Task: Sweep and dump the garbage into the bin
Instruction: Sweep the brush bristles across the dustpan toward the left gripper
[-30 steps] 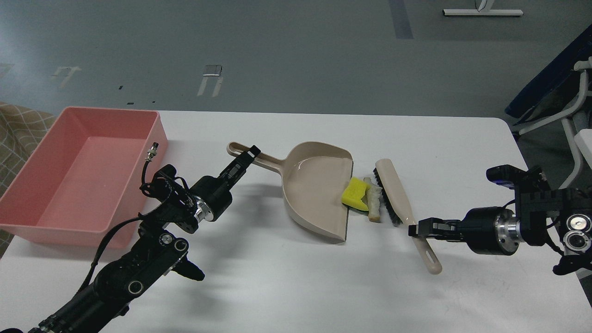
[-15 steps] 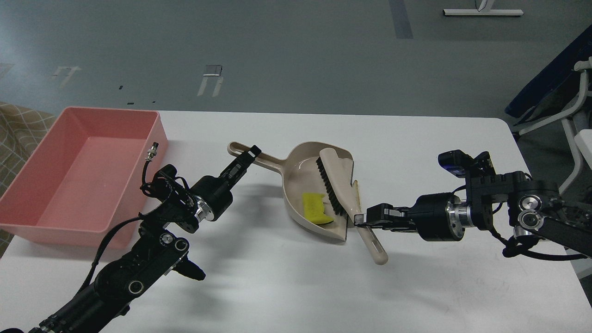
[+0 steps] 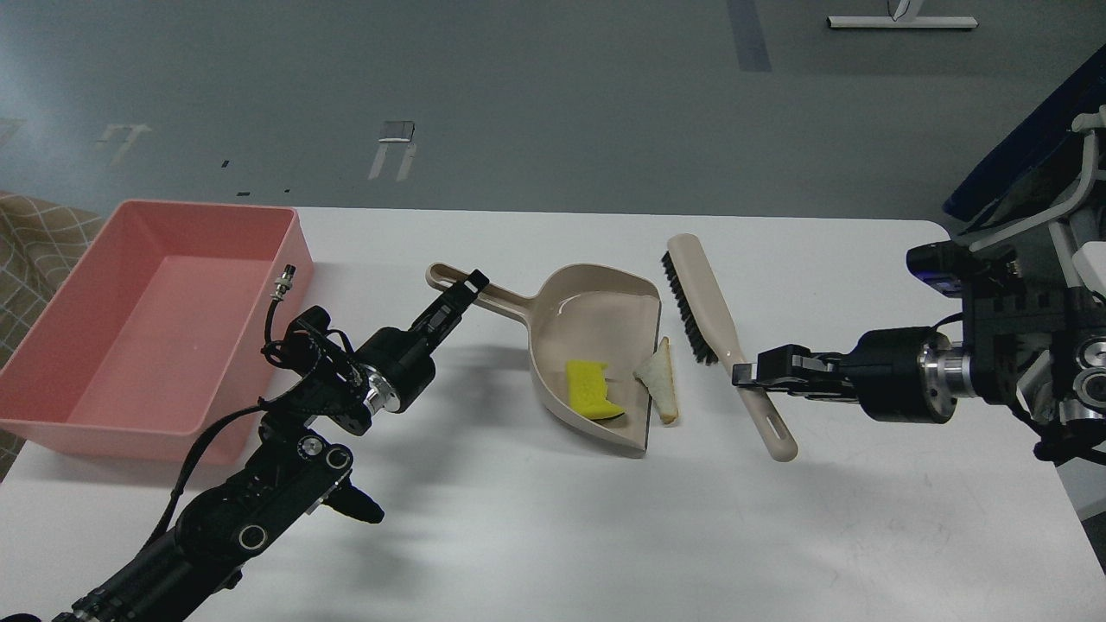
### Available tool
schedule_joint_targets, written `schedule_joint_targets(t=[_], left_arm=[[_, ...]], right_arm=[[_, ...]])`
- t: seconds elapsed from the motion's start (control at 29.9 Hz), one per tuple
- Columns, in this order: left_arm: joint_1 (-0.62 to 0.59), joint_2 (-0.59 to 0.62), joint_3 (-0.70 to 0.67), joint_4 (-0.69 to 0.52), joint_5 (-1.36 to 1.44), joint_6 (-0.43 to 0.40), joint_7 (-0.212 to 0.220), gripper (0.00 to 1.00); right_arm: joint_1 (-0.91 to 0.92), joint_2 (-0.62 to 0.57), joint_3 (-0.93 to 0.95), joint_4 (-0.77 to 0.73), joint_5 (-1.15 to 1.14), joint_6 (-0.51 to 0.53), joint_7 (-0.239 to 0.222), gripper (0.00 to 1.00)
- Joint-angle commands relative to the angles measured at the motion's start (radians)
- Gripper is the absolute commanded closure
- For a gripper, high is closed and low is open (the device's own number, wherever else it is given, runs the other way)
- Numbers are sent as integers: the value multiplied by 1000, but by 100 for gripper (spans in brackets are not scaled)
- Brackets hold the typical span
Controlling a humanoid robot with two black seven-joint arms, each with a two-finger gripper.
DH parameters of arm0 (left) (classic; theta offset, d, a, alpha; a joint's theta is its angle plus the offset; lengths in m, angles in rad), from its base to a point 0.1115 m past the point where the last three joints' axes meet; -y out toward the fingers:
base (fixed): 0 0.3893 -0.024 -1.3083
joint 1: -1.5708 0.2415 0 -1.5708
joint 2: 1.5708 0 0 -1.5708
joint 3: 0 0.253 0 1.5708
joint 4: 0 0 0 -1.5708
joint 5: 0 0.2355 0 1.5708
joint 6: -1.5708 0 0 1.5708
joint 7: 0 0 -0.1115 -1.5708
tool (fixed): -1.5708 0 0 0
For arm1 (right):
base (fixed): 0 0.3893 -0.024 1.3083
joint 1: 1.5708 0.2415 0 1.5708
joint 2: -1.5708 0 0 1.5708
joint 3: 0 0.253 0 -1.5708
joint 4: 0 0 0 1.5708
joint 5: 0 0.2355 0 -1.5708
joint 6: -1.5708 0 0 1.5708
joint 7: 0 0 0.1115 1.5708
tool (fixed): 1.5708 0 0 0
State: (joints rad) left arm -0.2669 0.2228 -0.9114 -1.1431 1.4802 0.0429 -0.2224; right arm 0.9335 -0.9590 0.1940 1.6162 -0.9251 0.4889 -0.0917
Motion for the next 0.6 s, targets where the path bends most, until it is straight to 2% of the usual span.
schedule_joint_targets(t=[0.0,0.13,0.37,0.57], left_arm=[[-5,0,0,-1,0,0,2,100],[-9,0,0,-1,0,0,3,100],[-8,0,0,-1,0,-1,3,100],[-2,0,0,-4,0,-1,2,100]], right_arm=[[-2,-70,-45,17,-6,0,0,100],[-12,-101,-74,27,-12,0,0,100],[-38,-83,-79,24,-43,0,0,100],[-50,9,-80,16,-43,-6,-3,100]])
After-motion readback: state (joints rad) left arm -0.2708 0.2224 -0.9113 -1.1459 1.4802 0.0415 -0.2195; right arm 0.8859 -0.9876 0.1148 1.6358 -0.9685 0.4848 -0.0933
